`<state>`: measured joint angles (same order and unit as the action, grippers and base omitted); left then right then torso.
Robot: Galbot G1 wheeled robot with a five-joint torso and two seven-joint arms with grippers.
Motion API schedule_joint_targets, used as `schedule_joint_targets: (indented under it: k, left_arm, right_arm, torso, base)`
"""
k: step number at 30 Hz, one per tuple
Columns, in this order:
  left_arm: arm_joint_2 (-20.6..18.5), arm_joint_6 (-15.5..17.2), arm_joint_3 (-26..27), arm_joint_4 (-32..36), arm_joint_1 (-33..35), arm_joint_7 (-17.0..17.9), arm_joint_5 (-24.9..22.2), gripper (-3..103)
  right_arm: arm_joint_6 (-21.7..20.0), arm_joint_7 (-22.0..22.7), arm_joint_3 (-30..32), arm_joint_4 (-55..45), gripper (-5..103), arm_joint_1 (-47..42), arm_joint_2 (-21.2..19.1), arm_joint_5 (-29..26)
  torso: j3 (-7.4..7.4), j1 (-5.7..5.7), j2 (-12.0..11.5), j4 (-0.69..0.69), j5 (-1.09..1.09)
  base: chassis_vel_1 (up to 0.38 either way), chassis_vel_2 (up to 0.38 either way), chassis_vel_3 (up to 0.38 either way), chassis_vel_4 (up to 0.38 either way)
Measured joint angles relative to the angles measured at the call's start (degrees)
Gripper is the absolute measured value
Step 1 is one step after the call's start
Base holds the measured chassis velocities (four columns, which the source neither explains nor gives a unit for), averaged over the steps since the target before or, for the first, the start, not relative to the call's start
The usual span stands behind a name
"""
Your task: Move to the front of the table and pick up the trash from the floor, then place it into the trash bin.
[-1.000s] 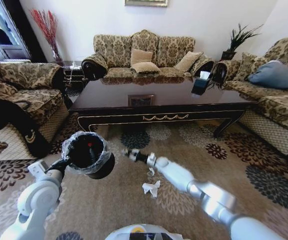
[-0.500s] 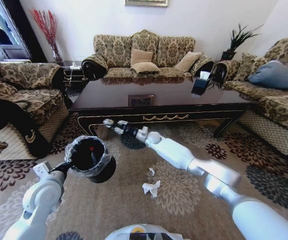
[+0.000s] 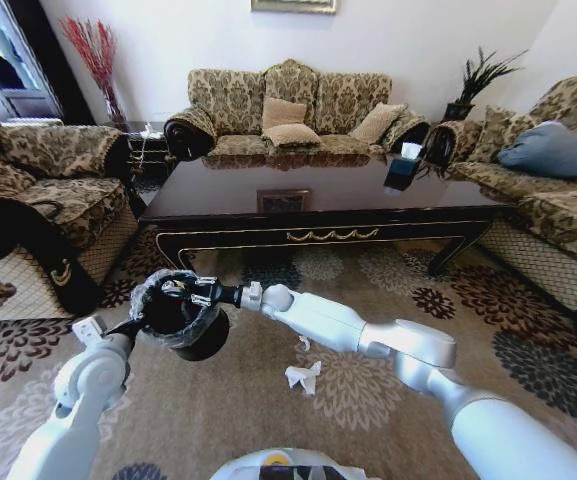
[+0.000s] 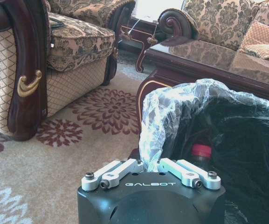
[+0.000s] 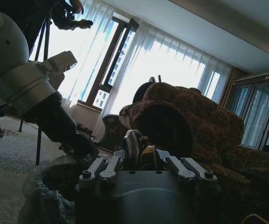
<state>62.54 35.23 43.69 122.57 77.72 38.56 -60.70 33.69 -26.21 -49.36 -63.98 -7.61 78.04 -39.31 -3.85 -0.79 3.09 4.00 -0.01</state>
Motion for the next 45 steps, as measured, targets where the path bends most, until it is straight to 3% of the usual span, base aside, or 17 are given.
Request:
schedule_joint_targets:
  k: [1,4,7,13,16,19,21,23,25,26,29,31,32,35,40,45]
  left_arm:
    - [0.0,0.0,0.0,0.0,0.0,0.0,0.0,3]
    - [0.43,0.0,-0.55,0.02,-0.08,-0.02,0.26,3]
    - [0.76,0.0,-0.76,-0.02,-0.02,-0.02,0.67,3]
    - [1.13,0.0,-0.18,0.37,0.95,-0.12,1.17,3]
    - [0.98,-0.05,0.52,0.42,1.2,-0.16,1.16,3]
    - [0.64,-0.16,1.77,0.2,1.33,-0.23,1.09,3]
    - [0.55,-0.22,2.17,0.16,1.31,-0.23,1.09,3]
    - [0.46,-0.31,2.6,0.39,1.38,-0.22,1.01,3]
    - [0.47,-0.33,2.74,1.36,1.75,-0.21,0.91,3]
    - [0.47,-0.33,2.74,1.36,1.75,-0.21,0.91,3]
    - [0.82,-0.33,2.97,2.47,2.15,-0.14,0.9,3]
    - [1.04,-0.36,2.99,2.75,2.31,-0.15,0.89,3]
    - [1.04,-0.36,2.99,2.75,2.31,-0.15,0.89,3]
    - [1.09,-0.37,2.76,2.74,1.96,-0.07,1.03,3]
    - [1.2,-0.47,2.72,3.49,2.35,-0.11,0.96,3]
    - [1.72,-0.77,2.63,3.68,2.84,-0.1,1.31,3]
  right_arm:
    - [0.0,0.0,0.0,0.0,30,0.0,0.0,0.0]
    - [0.05,0.04,0.86,-1.19,47,-0.3,-0.88,0.12]
    - [0.05,0.11,1.73,-2.25,52,-0.56,-1.53,0.21]
    - [-0.07,1.59,7.78,-4.17,79,-2.16,-2.99,0.27]
    - [-1.0,2.78,11.07,-2.96,85,-2.86,-3.71,0.12]
    - [-3.99,4.19,13.72,0.07,98,-4.12,-6.56,-0.23]
    - [-4.73,3.99,13.96,1.57,100,-4.62,-7.54,-0.29]
    - [-5.76,1.01,14.24,5.22,100,-5.63,-9.08,-0.42]
    - [-5.67,-8.55,14.32,10.46,100,-6.72,-9.86,-0.2]
    - [-5.67,-8.55,14.32,10.46,100,-6.72,-9.86,-0.2]
    - [-1.73,-22.74,15.99,21.16,100,-8.31,-8.55,5.24]
    - [2.18,-27.6,17.69,29.9,100,-9.51,-6.36,10.89]
    - [2.18,-27.6,17.69,29.9,100,-9.51,-6.36,10.89]
    - [5.07,-29.92,20.43,38.42,100,-12.88,-5.1,17.55]
    - [6.15,-29.54,22.0,43.54,100,-16.67,-4.81,23.7]
    - [6.82,-29.53,21.9,44.37,100,-19.53,-5.02,24.82]
  torso:
    - [0.0,0.0,0.0,0.0,0.0]
    - [0.0,0.0,0.0,0.0,0.0]
    - [0.0,0.0,0.0,0.0,0.01]
    - [0.0,0.01,0.0,-0.03,0.01]
    - [0.01,0.0,0.0,-0.02,0.02]
    - [0.0,0.0,0.0,0.0,0.02]
    - [0.0,0.0,0.0,-0.01,0.02]
    - [0.0,0.0,0.0,0.01,0.02]
    - [0.0,0.0,0.0,0.0,0.02]
    - [0.0,0.0,0.0,0.0,0.02]
    - [0.01,0.0,0.0,0.01,0.02]
    - [0.0,0.0,0.0,-0.03,0.04]
    - [0.0,0.0,0.0,-0.03,0.04]
    - [0.0,0.0,0.0,-0.01,0.02]
    - [0.0,0.0,0.0,0.02,0.02]
    - [0.0,0.0,0.0,-0.03,0.02]
  base:
    - [0.0,0.0,0.0,0.0]
    - [0.0,0.0,0.0,0.0]
    - [0.0,0.0,0.0,0.0]
    - [0.0,0.0,0.0,0.0]
    - [0.0,0.0,0.0,0.0]
    - [0.0,0.0,0.0,0.0]
    - [0.0,0.0,0.0,0.0]
    - [0.0,0.0,0.0,0.0]
    - [0.0,0.0,0.0,0.0]
    - [0.0,0.0,0.0,0.0]
    - [0.0,0.0,0.0,0.0]
    - [0.0,0.0,0.0,0.0]
    - [0.0,0.0,0.0,0.0]
    - [0.0,0.0,0.0,0.0]
    - [0.0,0.0,0.0,0.0]
    - [0.0,0.0,0.0,0.0]
